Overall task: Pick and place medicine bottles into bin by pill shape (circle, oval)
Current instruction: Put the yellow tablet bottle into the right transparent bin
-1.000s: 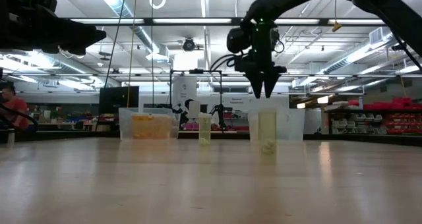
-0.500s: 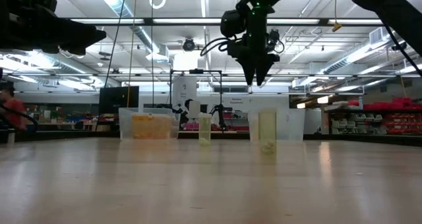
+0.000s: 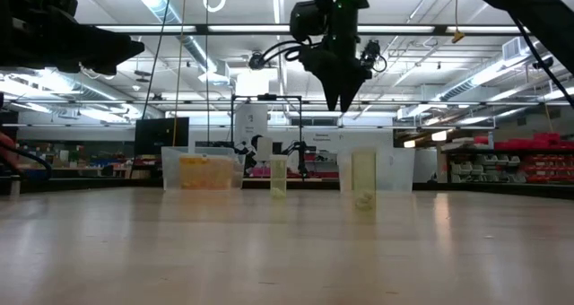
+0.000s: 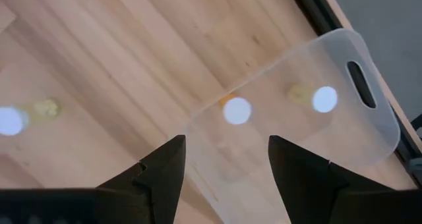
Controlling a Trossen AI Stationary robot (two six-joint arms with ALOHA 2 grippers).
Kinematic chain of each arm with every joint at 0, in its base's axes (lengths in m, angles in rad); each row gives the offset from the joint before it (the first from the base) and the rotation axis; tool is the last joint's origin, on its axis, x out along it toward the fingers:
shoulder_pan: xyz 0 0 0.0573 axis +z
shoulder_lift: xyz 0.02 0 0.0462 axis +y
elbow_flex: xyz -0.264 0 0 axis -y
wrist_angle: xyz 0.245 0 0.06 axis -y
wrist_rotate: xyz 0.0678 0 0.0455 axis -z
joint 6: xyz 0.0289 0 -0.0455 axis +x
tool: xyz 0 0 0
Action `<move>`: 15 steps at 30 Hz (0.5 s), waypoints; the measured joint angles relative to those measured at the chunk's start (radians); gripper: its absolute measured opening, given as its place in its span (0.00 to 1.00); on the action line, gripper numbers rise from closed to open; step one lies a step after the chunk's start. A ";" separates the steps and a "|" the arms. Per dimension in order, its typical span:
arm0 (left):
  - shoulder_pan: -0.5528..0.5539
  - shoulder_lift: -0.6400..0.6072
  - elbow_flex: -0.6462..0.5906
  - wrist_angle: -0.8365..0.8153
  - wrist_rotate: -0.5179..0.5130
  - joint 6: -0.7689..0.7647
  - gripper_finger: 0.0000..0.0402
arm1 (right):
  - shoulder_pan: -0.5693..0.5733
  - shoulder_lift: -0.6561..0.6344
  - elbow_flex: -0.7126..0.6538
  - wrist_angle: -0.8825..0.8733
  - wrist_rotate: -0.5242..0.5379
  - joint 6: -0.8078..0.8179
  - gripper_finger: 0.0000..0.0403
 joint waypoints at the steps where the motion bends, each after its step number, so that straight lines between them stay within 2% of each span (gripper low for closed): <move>1: 0.000 0.000 0.000 0.000 0.000 0.000 0.43 | 0.006 0.000 0.000 0.000 0.000 0.000 0.56; 15: 0.000 0.000 0.000 0.000 0.000 0.000 0.43 | 0.098 0.000 0.000 0.038 0.000 0.008 0.56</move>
